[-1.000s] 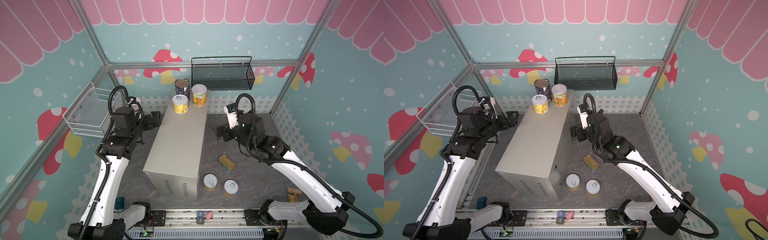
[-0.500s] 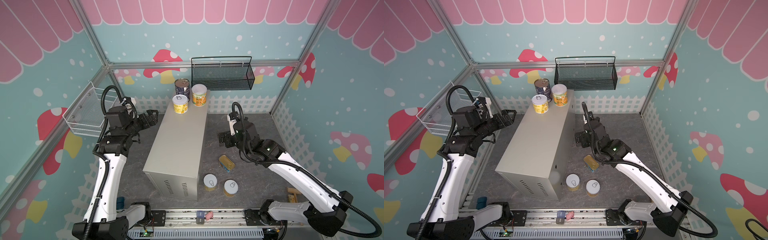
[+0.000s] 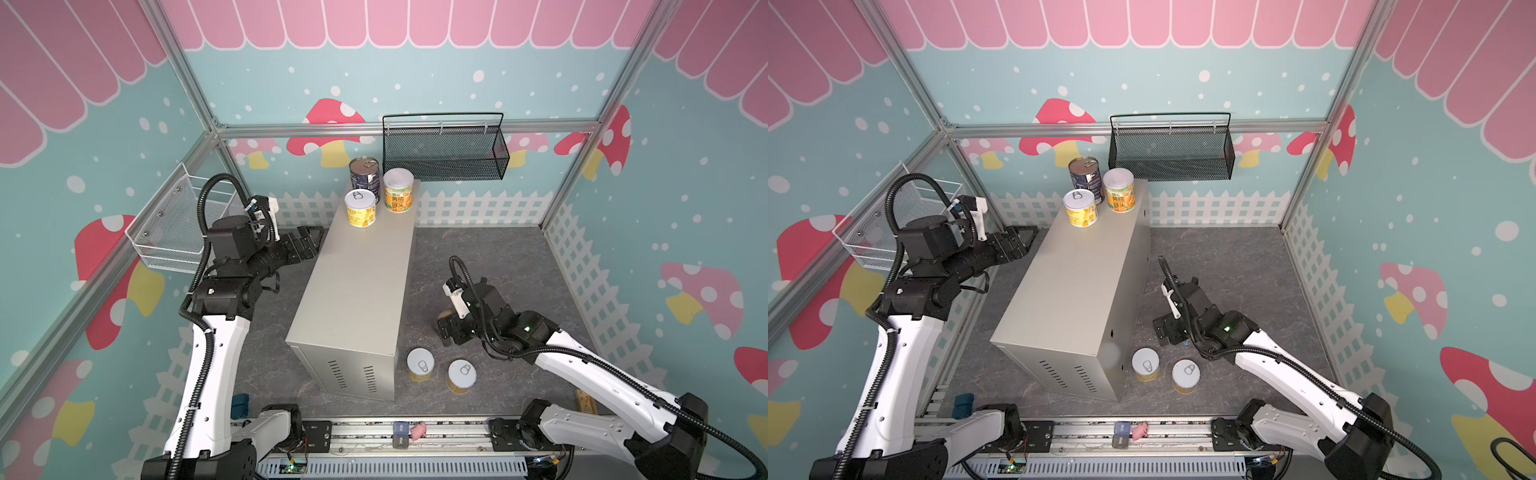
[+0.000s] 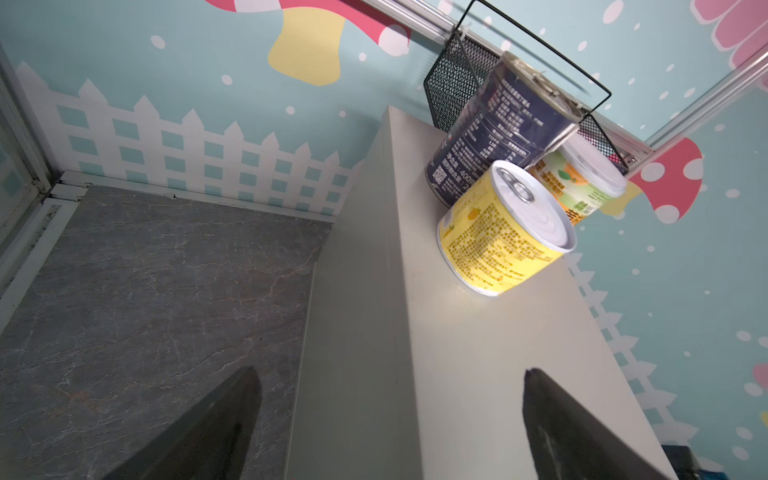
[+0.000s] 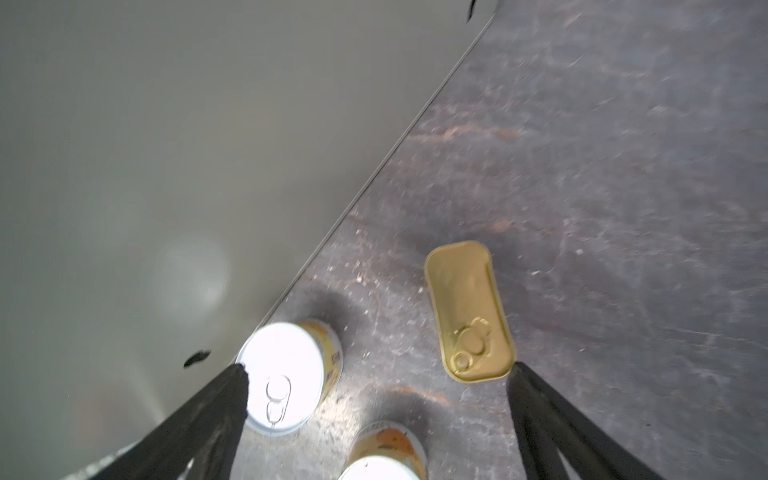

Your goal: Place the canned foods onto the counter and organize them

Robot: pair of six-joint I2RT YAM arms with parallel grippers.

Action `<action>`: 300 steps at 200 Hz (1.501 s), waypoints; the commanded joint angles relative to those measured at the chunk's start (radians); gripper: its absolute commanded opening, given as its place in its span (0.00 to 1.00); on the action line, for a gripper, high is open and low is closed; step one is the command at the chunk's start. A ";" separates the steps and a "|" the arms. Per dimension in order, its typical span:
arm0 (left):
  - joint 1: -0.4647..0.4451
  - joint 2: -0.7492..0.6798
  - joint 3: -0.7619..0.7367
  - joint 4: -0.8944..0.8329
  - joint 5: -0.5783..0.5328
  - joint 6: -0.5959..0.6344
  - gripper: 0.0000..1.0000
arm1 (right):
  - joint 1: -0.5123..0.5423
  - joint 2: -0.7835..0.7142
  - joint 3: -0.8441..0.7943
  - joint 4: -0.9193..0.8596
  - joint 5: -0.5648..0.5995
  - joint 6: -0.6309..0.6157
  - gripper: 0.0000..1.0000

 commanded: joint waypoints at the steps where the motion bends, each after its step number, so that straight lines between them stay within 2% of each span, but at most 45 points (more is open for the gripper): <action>1: 0.005 -0.023 0.026 -0.049 0.056 0.031 0.99 | 0.048 -0.024 -0.061 0.054 -0.088 0.025 0.98; 39: 0.004 -0.039 0.028 -0.034 0.151 0.031 0.99 | 0.135 -0.073 -0.226 0.169 -0.071 0.050 0.99; 85: 0.004 -0.062 0.024 -0.024 0.199 0.038 1.00 | 0.210 -0.080 -0.379 0.381 -0.083 0.031 0.99; 138: 0.005 -0.090 0.023 -0.029 0.197 0.043 0.99 | 0.237 0.040 -0.416 0.514 -0.056 0.003 0.99; 244: 0.005 -0.081 0.022 -0.032 0.189 0.057 0.99 | 0.250 0.164 -0.453 0.689 -0.025 -0.005 0.99; 300: 0.005 -0.087 0.012 -0.032 0.186 0.057 0.99 | 0.251 0.129 -0.490 0.726 0.040 0.009 0.89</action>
